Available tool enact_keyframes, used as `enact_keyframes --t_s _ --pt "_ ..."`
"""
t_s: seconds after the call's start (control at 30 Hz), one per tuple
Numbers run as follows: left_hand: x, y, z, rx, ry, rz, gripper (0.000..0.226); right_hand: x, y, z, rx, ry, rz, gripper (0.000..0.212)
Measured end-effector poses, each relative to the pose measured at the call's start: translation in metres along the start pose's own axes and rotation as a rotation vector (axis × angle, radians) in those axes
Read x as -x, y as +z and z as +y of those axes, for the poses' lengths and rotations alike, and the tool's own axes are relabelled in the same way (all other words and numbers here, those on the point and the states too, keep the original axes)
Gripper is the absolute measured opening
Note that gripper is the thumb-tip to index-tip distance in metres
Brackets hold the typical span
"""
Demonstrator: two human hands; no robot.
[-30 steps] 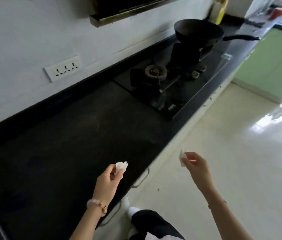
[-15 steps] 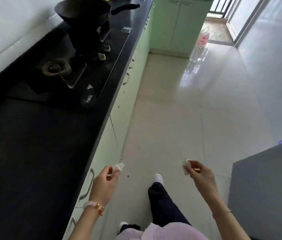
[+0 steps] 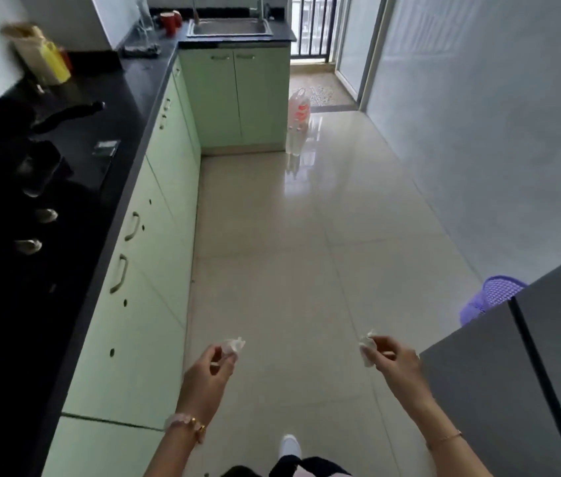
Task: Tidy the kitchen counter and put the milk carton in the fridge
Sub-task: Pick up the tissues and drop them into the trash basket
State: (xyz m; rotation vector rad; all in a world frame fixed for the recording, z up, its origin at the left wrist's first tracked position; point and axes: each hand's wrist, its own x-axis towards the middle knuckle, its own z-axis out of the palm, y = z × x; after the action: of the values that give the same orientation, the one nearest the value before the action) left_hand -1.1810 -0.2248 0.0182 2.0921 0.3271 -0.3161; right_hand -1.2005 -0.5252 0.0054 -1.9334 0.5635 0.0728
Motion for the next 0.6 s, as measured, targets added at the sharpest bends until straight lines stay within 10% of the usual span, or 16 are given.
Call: enact_keyframes --t_s 0.6 --pt "-0.325 0.127 0.199 -0.137 0.153 -0.316 0.017 -0.279 -0.067 -0.059 -0.096 0.148 0.324 0.013"
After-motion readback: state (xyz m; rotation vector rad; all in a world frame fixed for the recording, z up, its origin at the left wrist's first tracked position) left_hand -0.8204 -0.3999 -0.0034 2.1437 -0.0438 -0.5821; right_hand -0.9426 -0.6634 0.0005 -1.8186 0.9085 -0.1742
